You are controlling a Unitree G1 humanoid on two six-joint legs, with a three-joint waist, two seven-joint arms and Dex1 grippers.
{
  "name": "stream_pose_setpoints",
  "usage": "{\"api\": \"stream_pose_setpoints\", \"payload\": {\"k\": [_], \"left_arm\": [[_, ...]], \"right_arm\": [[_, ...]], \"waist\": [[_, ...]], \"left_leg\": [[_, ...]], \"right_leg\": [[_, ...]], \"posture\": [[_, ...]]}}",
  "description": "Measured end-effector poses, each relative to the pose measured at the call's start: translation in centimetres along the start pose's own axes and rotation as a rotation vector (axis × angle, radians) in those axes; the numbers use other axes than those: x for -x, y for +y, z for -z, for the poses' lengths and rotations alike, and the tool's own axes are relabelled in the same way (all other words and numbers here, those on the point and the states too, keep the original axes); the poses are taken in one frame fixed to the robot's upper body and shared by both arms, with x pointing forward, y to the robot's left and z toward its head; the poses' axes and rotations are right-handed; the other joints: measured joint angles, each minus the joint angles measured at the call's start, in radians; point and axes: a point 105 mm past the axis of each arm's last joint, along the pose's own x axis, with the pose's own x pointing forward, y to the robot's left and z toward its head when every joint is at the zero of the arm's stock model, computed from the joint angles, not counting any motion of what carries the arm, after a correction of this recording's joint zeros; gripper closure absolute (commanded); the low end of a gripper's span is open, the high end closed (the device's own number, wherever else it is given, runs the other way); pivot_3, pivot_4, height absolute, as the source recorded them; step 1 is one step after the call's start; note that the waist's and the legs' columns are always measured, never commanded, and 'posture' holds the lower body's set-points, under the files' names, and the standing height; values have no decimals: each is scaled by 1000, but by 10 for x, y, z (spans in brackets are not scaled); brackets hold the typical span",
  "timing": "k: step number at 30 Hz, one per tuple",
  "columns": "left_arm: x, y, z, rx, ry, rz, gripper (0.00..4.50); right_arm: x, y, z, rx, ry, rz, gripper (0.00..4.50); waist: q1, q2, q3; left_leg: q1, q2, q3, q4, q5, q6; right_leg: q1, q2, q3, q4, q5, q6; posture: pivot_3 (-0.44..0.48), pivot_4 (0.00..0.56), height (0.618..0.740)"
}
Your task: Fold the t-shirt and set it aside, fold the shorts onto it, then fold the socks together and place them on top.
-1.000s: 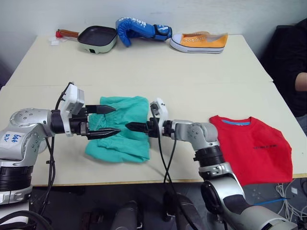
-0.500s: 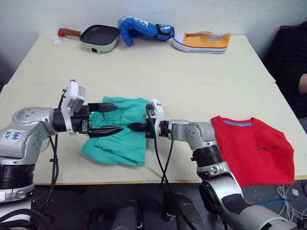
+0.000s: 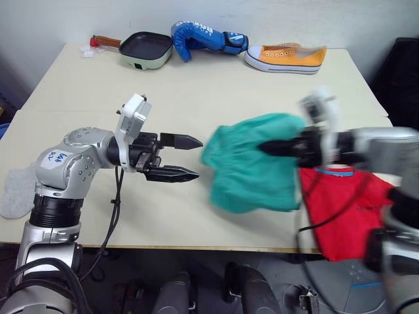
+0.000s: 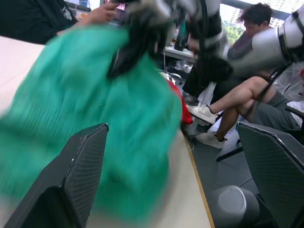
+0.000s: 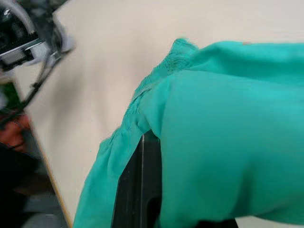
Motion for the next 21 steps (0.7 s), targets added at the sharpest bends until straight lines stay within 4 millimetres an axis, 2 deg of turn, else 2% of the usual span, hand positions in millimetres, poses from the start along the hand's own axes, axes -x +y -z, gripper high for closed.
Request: {"api": "stream_pose_setpoints", "payload": {"k": [2, 3, 9, 12, 16, 17, 18, 21], "left_arm": [[0, 3, 0, 6, -9, -2, 0], [-2, 3, 0, -1, -13, 8, 0], [-5, 5, -2, -29, -12, 19, 0], [-4, 8, -1, -32, -9, 9, 0], [-4, 9, -2, -46, -6, 6, 0], [-5, 10, -2, -46, -6, 5, 0], [-5, 10, -2, -46, -7, 6, 0], [-7, 9, -2, -42, -8, 10, 0]], "right_arm": [[29, -16, 11, -39, 36, 107, 4454], [44, -26, 23, -70, 75, 171, 4454], [96, -70, 81, -226, 154, 412, 4454], [109, -83, 106, -278, 138, 499, 4454], [105, -94, 138, -314, 107, 568, 4454], [104, -96, 141, -312, 87, 580, 4009], [103, -98, 143, -304, 74, 594, 3831], [109, -103, 151, -246, 75, 666, 2797]], "waist": [[1, 0, 0], [2, 0, 0], [7, -1, 0], [14, -1, 0], [19, -1, 0], [19, -1, 0], [19, -1, 0], [19, -1, 0]], "left_leg": [[1, 0, 2, -1, 0, 0], [3, 0, 3, -1, 0, 0], [8, 0, 7, -2, 1, 1], [9, 1, 8, -2, 1, 0], [9, 0, 8, -2, 1, 0], [9, 0, 9, -2, 1, 0], [9, 0, 9, -2, 1, 0], [9, 0, 9, -2, 1, -1]], "right_leg": [[1, 0, 1, 0, 0, 0], [1, 0, 3, 0, 0, 0], [4, 1, 8, 0, 1, 2], [4, 1, 9, -2, 1, 2], [3, 2, 11, -2, 2, 3], [3, 2, 11, -2, 2, 3], [3, 2, 12, -2, 2, 3], [3, 3, 12, -2, 2, 3]], "posture": [[0, 150, 740], [0, 150, 740], [0, 150, 740], [0, 150, 740], [0, 150, 740], [0, 150, 740], [0, 150, 740], [0, 150, 740]]}}
